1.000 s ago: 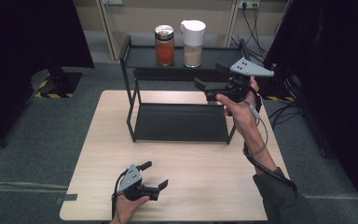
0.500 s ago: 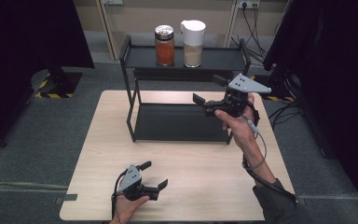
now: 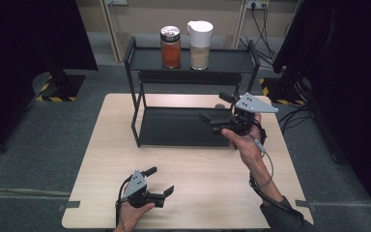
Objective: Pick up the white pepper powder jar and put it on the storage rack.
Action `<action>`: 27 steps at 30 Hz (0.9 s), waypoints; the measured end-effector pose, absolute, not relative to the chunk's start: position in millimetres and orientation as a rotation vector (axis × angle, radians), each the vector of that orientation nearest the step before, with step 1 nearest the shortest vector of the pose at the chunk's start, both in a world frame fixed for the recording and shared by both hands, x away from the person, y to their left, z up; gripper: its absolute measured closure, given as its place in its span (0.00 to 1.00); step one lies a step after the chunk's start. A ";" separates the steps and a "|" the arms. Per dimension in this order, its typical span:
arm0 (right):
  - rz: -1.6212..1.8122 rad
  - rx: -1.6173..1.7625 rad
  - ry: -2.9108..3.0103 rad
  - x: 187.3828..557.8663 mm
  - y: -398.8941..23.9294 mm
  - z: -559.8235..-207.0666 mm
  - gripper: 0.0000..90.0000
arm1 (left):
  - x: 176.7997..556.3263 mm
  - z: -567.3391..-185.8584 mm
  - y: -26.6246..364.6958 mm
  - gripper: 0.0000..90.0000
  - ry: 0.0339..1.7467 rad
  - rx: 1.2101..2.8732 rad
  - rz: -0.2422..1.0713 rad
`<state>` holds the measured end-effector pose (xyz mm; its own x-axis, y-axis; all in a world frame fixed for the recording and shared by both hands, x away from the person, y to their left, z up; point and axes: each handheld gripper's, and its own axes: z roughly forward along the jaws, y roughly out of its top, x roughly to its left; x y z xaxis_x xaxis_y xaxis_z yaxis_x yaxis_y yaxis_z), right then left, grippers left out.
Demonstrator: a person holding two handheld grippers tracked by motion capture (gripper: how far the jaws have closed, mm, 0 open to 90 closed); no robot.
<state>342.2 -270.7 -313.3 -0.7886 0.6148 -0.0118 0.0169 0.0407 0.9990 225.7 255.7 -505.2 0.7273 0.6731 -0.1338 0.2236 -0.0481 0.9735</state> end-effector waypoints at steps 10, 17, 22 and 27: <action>1.798 0.638 1.899 331.7 -271.1 -337.8 0.00 | 225.6 -505.1 256.0 0.03 0.739 1.615 0.427; 1.794 0.648 1.903 325.0 -271.8 -351.6 0.00 | 225.4 -505.2 256.0 0.03 0.740 1.614 0.430; 1.790 0.648 1.918 319.7 -271.3 -361.4 0.00 | 225.3 -505.1 255.9 0.03 0.740 1.614 0.431; 1.790 0.654 1.929 314.2 -270.9 -372.2 0.00 | 225.1 -505.0 255.9 0.03 0.740 1.614 0.432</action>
